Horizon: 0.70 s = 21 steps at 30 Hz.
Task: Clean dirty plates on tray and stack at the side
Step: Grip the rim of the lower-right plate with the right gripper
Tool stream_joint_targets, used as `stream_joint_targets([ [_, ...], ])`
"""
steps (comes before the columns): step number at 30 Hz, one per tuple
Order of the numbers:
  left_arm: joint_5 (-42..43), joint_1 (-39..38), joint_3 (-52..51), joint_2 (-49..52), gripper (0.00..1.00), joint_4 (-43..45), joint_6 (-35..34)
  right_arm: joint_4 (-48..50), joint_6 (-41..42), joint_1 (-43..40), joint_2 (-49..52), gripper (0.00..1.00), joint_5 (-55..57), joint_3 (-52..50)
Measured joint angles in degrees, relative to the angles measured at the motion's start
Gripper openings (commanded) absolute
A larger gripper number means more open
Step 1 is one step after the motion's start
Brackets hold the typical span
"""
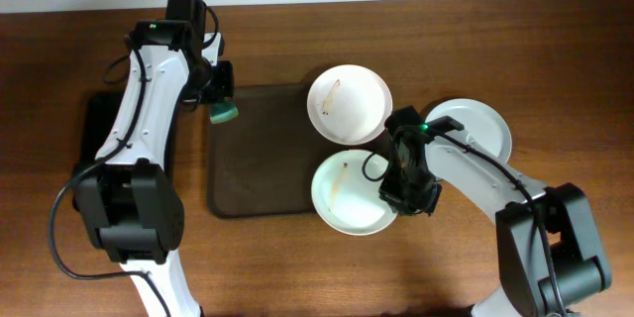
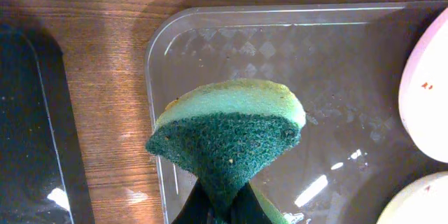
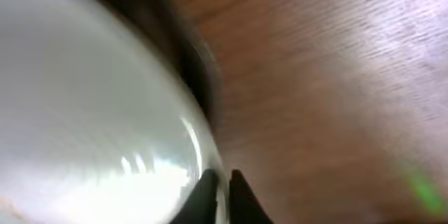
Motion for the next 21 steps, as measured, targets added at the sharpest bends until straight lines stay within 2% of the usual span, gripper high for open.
stream_joint_targets([
  [3,-0.02,-0.2,0.0,0.02,0.01,0.0,0.02,0.28,-0.72,0.0,-0.02,0.04,-0.35,0.0],
  [5,-0.02,-0.2,0.0,0.02,0.01,0.0,0.0,0.24,-4.22,0.76,-0.02,0.04,-0.92,0.87],
  [7,0.0,-0.2,0.0,0.02,0.01,-0.04,0.02,0.17,-7.85,4.85,0.02,0.04,-0.83,5.11],
  [8,-0.02,-0.2,0.0,0.02,0.01,-0.09,0.0,1.29,-8.63,6.84,0.02,0.04,-0.61,7.08],
  [10,-0.02,-0.2,0.0,0.0,0.01,-0.02,0.02,10.27,-9.81,11.47,0.15,0.04,0.02,9.99],
  [12,-0.04,-0.2,0.0,0.02,0.01,-0.02,0.02,18.29,-9.25,14.27,0.63,0.04,1.55,10.67],
  [15,0.0,-0.2,0.0,0.02,0.01,-0.33,0.02,25.18,-7.74,16.39,5.14,0.04,3.21,10.86],
  [21,-0.02,-0.2,0.0,0.0,0.01,-4.55,0.02,29.31,-0.52,16.72,9.35,0.04,3.98,10.84],
])
